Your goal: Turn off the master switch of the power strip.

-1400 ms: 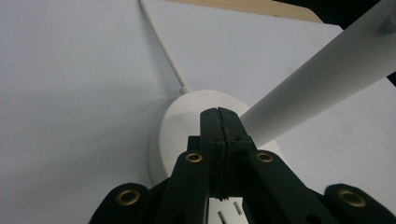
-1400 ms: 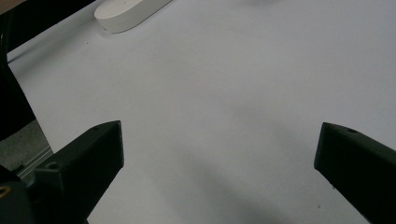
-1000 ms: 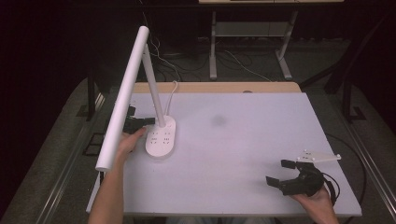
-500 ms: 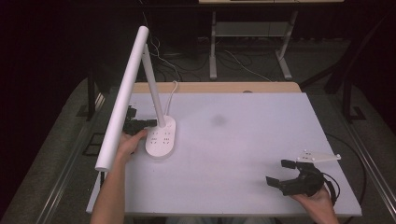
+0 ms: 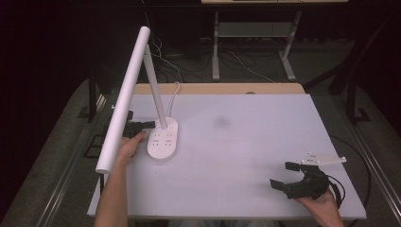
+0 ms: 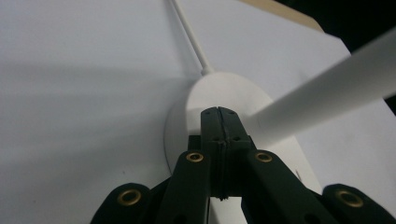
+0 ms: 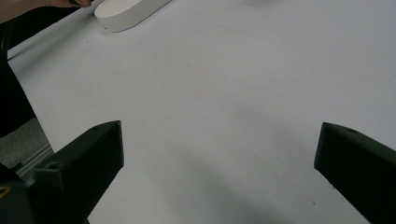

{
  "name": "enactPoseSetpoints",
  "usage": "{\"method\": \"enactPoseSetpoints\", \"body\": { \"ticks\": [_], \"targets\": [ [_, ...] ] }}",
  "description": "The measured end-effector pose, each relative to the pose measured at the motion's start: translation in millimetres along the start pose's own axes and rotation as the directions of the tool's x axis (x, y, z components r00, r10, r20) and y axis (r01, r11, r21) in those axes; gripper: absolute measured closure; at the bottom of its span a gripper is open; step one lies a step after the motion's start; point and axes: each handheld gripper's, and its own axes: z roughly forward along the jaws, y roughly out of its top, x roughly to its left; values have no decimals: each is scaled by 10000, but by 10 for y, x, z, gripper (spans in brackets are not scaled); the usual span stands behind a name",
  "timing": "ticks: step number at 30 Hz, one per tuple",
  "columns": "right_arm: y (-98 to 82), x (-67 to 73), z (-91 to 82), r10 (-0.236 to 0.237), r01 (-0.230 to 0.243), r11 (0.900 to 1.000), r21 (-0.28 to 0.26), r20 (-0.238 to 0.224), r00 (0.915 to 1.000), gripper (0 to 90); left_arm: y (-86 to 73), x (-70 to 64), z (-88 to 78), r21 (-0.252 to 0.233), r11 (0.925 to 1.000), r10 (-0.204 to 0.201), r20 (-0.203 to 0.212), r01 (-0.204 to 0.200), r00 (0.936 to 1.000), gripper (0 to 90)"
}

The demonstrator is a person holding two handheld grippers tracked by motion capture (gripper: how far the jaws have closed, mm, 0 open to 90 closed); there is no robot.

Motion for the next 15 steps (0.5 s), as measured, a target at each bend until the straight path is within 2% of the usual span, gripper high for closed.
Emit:
{"method": "enactPoseSetpoints", "body": {
  "ticks": [2,3,4,6,10,13,15],
  "targets": [
    [1,4,8,101,-101,9999,91,-26,9999,7,-3,-29,-10,188,9996,224,-36,-224,9997,900],
    [3,-5,20,-35,35,10000,79,-8,10000,7,-7,-31,-14,214,9994,256,-33,-255,9997,900],
    [4,5,24,55,-55,9999,164,-20,10000,7,-12,-28,-12,160,9996,252,-4,-252,9997,900],
    [8,7,39,-79,79,9999,142,-7,10000,7,-17,-15,-11,103,9998,177,87,-178,9998,900],
    [6,18,44,-79,79,9998,195,-7,10000,7,-15,-20,-11,102,9996,270,39,-270,9996,900],
    [3,8,42,25,-25,9998,189,15,10000,7,-8,-13,-15,-2,9998,215,-82,-215,9997,900],
    [2,-2,38,21,-22,9999,169,16,10000,7,-9,-4,-9,-135,9999,19,-70,-20,10000,899]
  ]
}}
